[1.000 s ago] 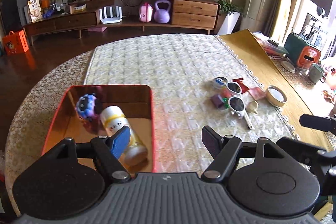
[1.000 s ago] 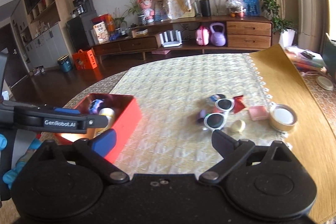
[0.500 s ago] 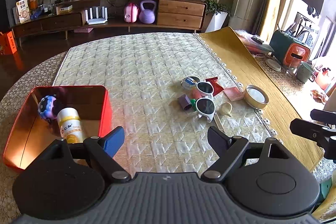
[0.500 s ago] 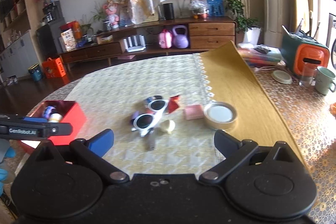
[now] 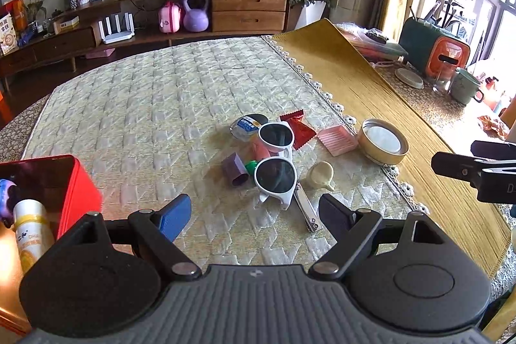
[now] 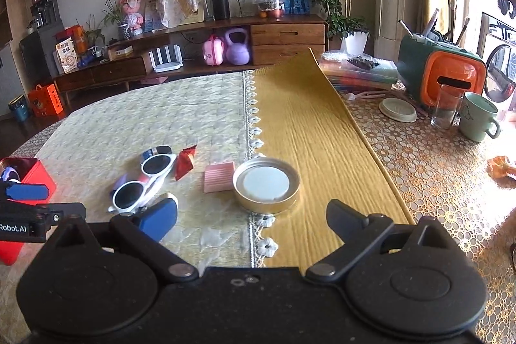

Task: Organize rigid objects
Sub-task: 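Move the left tool to the white sunglasses while the right tool approaches the silver lid, then grasp the white sunglasses with the left tool while the right tool grasps the silver lid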

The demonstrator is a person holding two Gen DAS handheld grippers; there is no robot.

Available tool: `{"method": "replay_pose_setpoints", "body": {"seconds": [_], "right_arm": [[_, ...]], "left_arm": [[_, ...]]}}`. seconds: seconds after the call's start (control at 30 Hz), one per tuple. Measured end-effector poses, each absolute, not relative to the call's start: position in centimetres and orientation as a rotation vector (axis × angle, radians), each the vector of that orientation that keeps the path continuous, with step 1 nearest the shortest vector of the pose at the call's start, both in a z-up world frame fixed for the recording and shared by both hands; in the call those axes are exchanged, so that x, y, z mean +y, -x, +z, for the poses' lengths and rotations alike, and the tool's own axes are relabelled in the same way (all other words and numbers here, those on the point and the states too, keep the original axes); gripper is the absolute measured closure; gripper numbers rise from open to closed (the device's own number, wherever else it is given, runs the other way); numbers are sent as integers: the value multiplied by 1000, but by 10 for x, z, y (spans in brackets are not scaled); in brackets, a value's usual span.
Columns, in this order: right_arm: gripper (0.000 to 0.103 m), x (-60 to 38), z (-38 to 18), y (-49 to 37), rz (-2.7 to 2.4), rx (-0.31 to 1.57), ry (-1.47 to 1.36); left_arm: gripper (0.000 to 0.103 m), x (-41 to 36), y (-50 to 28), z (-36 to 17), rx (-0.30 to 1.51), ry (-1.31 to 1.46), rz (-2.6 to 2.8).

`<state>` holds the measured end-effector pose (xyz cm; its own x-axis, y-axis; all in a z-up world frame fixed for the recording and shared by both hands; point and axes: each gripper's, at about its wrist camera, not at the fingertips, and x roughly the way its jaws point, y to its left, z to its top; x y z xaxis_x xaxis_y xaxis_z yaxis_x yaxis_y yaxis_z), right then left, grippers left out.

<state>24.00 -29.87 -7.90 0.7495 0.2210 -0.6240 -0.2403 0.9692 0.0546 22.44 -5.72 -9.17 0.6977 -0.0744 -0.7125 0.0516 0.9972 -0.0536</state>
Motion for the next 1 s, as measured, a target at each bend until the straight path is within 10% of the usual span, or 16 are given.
{"method": "replay_pose_setpoints", "body": {"seconds": [1.0], "right_arm": [[26,-286,-127,-315,259,746,84]], "left_arm": [[30,-68,-277,-143,840,77,-85]]}}
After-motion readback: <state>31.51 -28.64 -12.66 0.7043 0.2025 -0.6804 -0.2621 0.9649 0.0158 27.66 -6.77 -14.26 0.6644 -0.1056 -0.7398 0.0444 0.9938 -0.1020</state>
